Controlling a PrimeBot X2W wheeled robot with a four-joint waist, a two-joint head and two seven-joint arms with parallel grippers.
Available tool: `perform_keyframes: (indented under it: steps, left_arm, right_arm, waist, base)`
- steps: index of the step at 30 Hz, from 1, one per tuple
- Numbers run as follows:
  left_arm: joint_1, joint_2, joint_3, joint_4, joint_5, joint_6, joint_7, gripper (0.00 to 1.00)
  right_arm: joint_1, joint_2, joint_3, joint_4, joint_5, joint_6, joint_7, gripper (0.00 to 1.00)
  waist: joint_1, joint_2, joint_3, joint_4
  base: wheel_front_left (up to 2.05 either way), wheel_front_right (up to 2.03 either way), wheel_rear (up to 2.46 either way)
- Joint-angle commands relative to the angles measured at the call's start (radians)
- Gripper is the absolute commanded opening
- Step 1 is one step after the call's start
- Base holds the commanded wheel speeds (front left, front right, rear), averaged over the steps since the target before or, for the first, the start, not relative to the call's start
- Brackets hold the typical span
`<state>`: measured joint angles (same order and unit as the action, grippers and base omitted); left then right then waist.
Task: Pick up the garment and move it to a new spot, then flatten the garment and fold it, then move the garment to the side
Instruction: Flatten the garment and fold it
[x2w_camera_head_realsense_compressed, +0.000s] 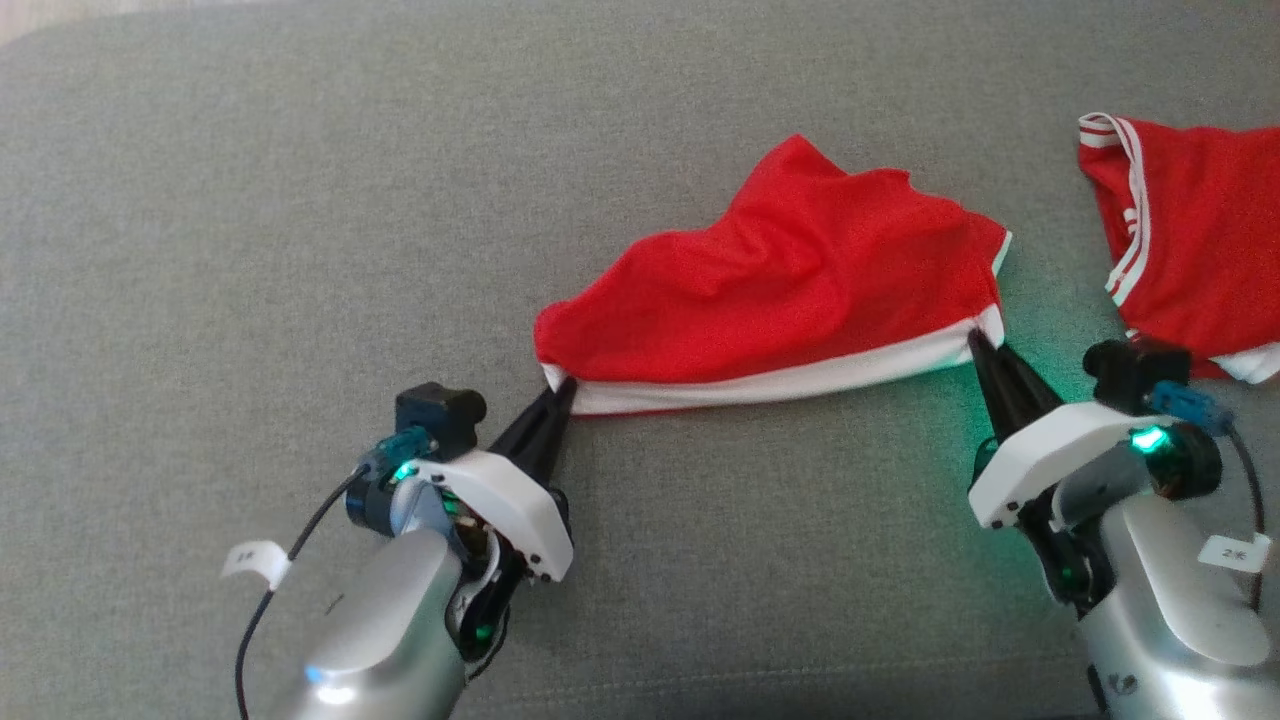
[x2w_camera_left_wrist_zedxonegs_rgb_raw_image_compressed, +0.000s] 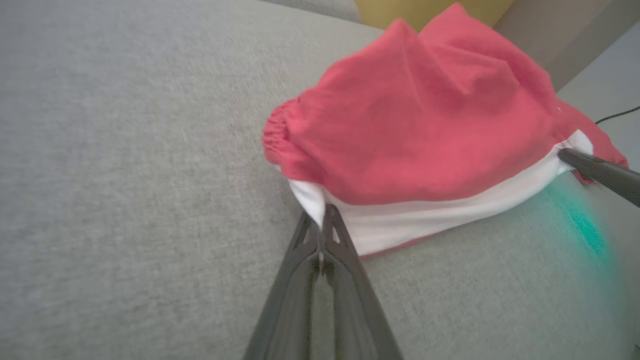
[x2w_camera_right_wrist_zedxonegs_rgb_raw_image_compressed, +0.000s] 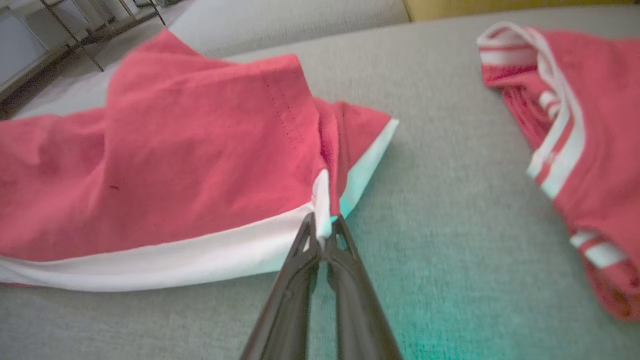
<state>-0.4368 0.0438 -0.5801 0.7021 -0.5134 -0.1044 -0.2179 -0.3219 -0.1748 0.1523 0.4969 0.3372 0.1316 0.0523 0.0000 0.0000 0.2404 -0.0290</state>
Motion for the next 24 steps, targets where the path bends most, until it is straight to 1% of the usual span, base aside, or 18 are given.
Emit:
perform_keyframes:
  steps: [1,3,6,11,19,21,22,24]
  left_arm:
    - [-0.033,0.015,0.036,-0.037,-0.004,0.008,-0.016,0.00]
    - [-0.027,0.029,0.048,-0.066,0.001,0.024,-0.025,0.00]
    - [-0.015,0.055,0.073,-0.144,0.008,0.051,-0.033,0.00]
    - [0.000,0.110,0.108,-0.337,0.031,0.099,-0.037,0.00]
    - [-0.024,0.207,0.161,-0.667,0.076,0.182,0.028,0.00]
    - [-0.034,0.228,0.179,-0.738,0.086,0.201,0.047,0.00]
    - [-0.034,0.228,0.179,-0.738,0.086,0.201,0.047,0.00]
    - [-0.048,0.248,0.198,-0.808,0.103,0.222,0.055,0.00]
  right_arm:
    - [-0.016,-0.019,0.018,-0.048,-0.001,-0.001,-0.016,0.00]
    - [-0.007,-0.022,0.017,-0.093,0.001,-0.001,-0.025,0.00]
    - [0.005,-0.030,0.009,-0.183,-0.005,-0.001,-0.027,0.00]
    - [0.015,-0.035,-0.019,-0.360,-0.019,-0.001,0.000,0.00]
    - [-0.005,-0.031,-0.065,-0.599,-0.041,-0.001,0.079,0.00]
    - [-0.011,-0.031,-0.072,-0.652,-0.044,-0.001,0.100,0.00]
    - [-0.011,-0.031,-0.072,-0.652,-0.044,-0.001,0.100,0.00]
    - [-0.016,-0.034,-0.080,-0.709,-0.048,-0.001,0.115,0.00]
  waist:
    - [0.0000,0.0000,-0.007,0.000]
    - [0.0000,0.0000,-0.018,-0.002]
    - [0.0000,0.0000,-0.037,-0.002]
    - [0.0000,0.0000,-0.069,0.007]
    - [0.0000,0.0000,-0.132,0.029]
    - [0.0000,0.0000,-0.151,0.032]
    - [0.0000,0.0000,-0.151,0.032]
    - [0.0000,0.0000,-0.167,0.035]
  base:
    - [0.00,0.00,0.00]
    - [0.00,0.00,0.00]
    - [0.00,0.00,0.00]
    - [0.00,0.00,0.00]
    - [0.00,0.00,0.00]
    - [0.00,0.00,0.00]
    - [0.00,0.00,0.00]
    - [0.00,0.00,0.00]
